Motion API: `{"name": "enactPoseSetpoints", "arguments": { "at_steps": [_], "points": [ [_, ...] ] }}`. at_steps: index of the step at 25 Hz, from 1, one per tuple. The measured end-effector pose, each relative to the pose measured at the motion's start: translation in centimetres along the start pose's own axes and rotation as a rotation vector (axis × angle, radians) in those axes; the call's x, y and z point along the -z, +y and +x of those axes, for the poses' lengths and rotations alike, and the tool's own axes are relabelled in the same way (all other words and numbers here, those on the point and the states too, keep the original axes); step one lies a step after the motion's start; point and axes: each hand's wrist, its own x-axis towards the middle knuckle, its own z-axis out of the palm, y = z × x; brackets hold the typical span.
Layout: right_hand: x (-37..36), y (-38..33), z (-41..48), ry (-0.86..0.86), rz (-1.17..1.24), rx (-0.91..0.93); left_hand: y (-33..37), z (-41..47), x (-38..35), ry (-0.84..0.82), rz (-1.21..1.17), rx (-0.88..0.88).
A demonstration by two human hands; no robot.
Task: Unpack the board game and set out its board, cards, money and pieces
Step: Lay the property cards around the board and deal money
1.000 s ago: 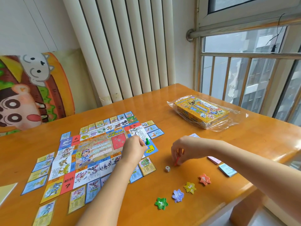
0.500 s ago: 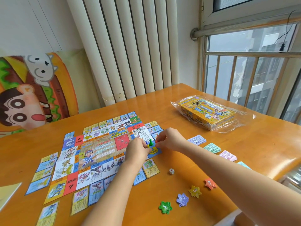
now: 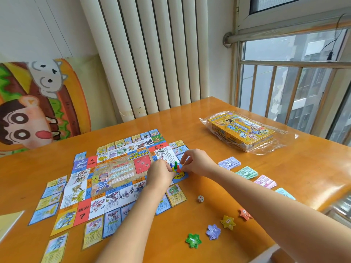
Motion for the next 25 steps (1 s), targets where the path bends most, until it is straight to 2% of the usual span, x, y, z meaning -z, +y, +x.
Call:
{"name": "enactPoseSetpoints", "arguments": {
  "at_steps": [3, 7, 11, 13, 15, 18, 20, 25],
  "points": [
    [2.2, 0.2, -1.1, -0.099, 0.018, -0.002, 0.2, -0.3, 0.5, -0.017, 0.000, -0.008],
    [5.1, 0.2, -4.4, -0.477, -0.196, 0.176, 1.0, -1.7, 1.9, -0.068, 0.026, -0.105],
    [4.4, 0.3, -6.6, -0.571, -0.305, 0.239, 1.0, -3.4, 2.9, -0.181, 0.118, -0.193],
    [3.9, 0.4, -6.6, -0.563, -0.325, 0.252, 0.5, -3.7, 3.1, -0.193, 0.146, -0.186],
    [3.6, 0.2, -6.0, -0.484, -0.284, 0.265, 0.0, -3.7, 3.3, -0.174, 0.142, -0.161],
    [2.6, -0.4, -4.2, -0.159, -0.193, 0.230, -0.4, -3.7, 3.6, -0.162, 0.165, -0.138],
    [1.5, -0.8, -3.1, -0.029, -0.103, 0.140, -0.4, -3.7, 3.7, -0.173, 0.175, -0.137],
    [-1.1, -1.0, -1.5, 0.025, -0.117, 0.054, -0.5, -3.4, 3.3, -0.208, 0.200, -0.166]
  ]
}}
